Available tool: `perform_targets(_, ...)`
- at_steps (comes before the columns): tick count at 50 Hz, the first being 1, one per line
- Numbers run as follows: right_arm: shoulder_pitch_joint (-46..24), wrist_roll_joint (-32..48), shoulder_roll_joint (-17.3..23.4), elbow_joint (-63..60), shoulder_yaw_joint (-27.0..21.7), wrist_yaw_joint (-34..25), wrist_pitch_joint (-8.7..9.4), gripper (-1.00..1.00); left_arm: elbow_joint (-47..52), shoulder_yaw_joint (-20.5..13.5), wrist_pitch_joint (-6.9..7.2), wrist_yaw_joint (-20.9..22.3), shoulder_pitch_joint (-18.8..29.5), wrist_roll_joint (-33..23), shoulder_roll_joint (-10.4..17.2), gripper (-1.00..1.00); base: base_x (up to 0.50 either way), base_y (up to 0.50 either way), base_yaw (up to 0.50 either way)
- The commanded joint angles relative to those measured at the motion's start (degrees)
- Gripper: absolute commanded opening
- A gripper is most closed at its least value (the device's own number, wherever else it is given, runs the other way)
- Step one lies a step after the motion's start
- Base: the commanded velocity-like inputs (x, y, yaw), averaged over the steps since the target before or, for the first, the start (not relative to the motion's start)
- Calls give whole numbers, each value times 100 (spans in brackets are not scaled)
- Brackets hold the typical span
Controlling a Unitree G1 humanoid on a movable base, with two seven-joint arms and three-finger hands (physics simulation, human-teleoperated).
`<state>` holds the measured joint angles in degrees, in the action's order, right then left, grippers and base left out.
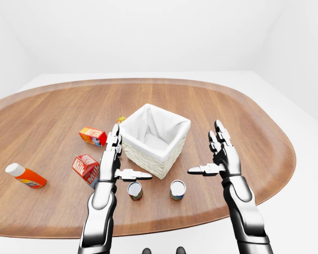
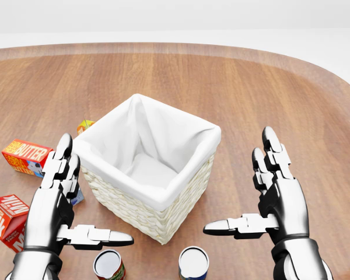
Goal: Pick up the tomato sauce, and put it in the basket.
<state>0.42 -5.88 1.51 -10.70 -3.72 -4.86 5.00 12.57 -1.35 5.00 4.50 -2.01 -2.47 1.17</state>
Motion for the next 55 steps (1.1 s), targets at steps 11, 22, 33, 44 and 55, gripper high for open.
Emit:
perform_targets(11,-10,17,-2,57,-9,17,0,100,-36,-13,0,-10,38,-171,46,100,0,0,0)
perform_targets(22,-13,9,5,10,-18,28,0,100,-39,-29,0,45,32,-479,87,100,0,0,0)
perform_targets(33,-40,3,9,31,-30,35,0,100,9,-56,0,118,20,-870,135,100,0,0,0)
perform_targets(44,-27,6,11,4,-32,34,0,100,-16,-35,0,165,-22,-1114,135,100,0,0,0)
perform_targets(55,-57,-12,22,-17,-59,40,0,100,-111,-60,-47,103,-27,-1440,156,100,0,0,0)
